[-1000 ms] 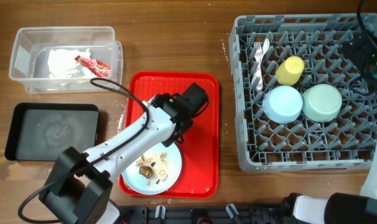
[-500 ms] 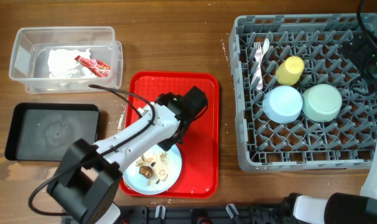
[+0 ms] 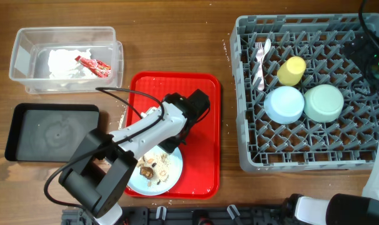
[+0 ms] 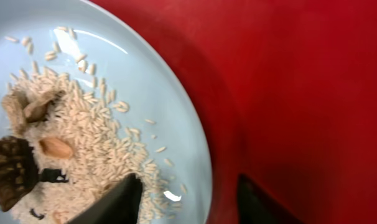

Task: Sort waste into correct bins and load items into the dishwasher rack
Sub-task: 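Grip the plate rim with the left gripper and lift it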

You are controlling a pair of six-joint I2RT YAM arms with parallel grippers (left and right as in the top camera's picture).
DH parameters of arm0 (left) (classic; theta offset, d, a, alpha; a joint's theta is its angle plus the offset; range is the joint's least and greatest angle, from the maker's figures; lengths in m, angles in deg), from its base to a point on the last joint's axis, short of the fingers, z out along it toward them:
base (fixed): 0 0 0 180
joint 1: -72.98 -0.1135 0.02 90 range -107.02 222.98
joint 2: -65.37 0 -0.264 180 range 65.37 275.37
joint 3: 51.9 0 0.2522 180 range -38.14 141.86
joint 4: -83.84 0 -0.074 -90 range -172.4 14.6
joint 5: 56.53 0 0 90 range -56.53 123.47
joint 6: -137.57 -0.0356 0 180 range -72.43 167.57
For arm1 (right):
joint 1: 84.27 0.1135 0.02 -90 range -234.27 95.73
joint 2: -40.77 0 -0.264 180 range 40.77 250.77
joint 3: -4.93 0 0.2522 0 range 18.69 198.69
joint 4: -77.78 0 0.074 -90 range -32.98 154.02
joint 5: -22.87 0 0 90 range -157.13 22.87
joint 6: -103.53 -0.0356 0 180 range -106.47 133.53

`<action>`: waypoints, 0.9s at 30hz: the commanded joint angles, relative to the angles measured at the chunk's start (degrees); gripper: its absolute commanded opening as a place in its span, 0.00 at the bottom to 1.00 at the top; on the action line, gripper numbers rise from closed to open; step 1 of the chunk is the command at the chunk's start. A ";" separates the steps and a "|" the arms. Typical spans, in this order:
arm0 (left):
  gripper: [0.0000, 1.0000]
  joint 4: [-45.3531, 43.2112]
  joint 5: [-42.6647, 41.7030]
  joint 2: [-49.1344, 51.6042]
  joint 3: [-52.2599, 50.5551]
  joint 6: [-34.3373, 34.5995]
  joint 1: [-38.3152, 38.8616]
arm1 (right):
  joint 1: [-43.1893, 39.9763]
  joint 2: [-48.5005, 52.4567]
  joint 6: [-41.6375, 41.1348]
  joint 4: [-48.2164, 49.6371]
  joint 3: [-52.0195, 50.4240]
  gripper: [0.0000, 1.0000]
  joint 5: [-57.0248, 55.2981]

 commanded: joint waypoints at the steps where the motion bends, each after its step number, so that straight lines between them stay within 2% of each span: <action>1: 0.44 -2.16 -0.17 0.66 -2.01 1.16 -1.60 | -0.17 0.55 -0.70 0.17 -0.17 1.00 -1.05; 9: 0.43 -4.87 -0.83 0.66 -3.91 0.76 -2.80 | -0.17 0.55 -0.70 0.17 -0.17 1.00 -1.05; 10: 0.40 -4.92 -0.55 0.66 -3.91 0.76 -2.80 | -0.17 0.55 -0.70 0.17 -0.17 1.00 -1.05; 12: 0.26 -5.11 -0.35 0.66 -3.91 0.76 -2.80 | -0.17 0.55 -0.70 0.17 -0.17 1.00 -1.05; 14: 0.17 -5.53 -0.31 0.66 -3.93 0.76 -2.80 | -0.17 0.55 -0.70 0.17 -0.15 1.00 -1.05; 19: 0.04 -6.58 -0.28 0.66 -3.93 0.76 -2.69 | -0.17 0.55 -0.70 0.17 -0.17 1.00 -1.05; 25: 0.04 -5.79 -1.18 0.57 -3.61 0.55 -2.69 | -0.17 0.55 -0.70 0.17 -0.15 1.00 -1.05; 27: 0.04 -5.64 -1.38 0.42 -2.54 -2.95 -2.69 | -0.17 0.55 -0.70 0.17 -0.17 1.00 -1.05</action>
